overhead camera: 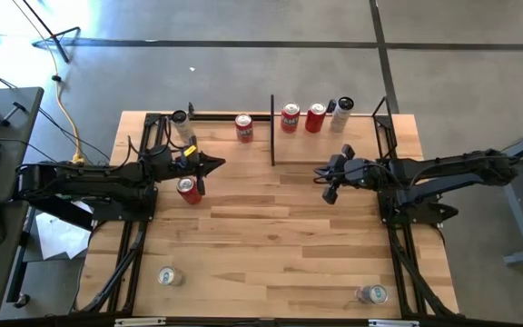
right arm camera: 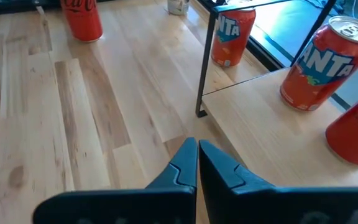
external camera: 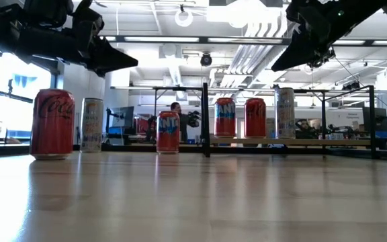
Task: Place canned beverage on shelf
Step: Put the right blue soda can on the shelf
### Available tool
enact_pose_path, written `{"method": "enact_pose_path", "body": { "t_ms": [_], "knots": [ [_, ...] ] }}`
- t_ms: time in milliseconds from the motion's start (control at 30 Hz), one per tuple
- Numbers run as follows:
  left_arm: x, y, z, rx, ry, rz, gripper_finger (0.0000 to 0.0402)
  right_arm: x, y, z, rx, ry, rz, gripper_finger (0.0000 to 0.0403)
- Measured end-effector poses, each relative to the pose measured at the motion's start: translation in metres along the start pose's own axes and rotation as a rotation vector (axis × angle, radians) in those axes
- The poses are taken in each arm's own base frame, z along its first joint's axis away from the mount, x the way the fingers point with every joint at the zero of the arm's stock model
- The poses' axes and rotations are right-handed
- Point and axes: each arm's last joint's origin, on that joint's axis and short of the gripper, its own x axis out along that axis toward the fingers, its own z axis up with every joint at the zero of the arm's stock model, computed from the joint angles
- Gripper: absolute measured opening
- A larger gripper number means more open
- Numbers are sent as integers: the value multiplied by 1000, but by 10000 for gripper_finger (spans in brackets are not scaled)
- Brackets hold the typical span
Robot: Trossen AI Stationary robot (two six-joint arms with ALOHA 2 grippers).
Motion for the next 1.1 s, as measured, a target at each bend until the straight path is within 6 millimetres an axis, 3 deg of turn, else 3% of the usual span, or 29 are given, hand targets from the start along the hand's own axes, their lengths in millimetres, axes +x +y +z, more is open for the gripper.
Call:
{"method": "enact_pose_path", "body": {
  "t_ms": [500, 733, 900, 1100],
  "knots": [
    [0, 0, 2, 1, -19, 1, 0, 0, 2, -2, -3, 39, 72, 0],
    [0, 0, 2, 1, -27, 2, 0, -13, 4, 8, 57, 118, 89, 0],
    [0, 0, 2, 1, -25, 1, 0, -22, 23, 22, 64, 200, 125, 0],
    [0, 0, 2, 1, -25, -9, 0, -22, 63, 33, 33, 433, 83, 0]
  ]
}}
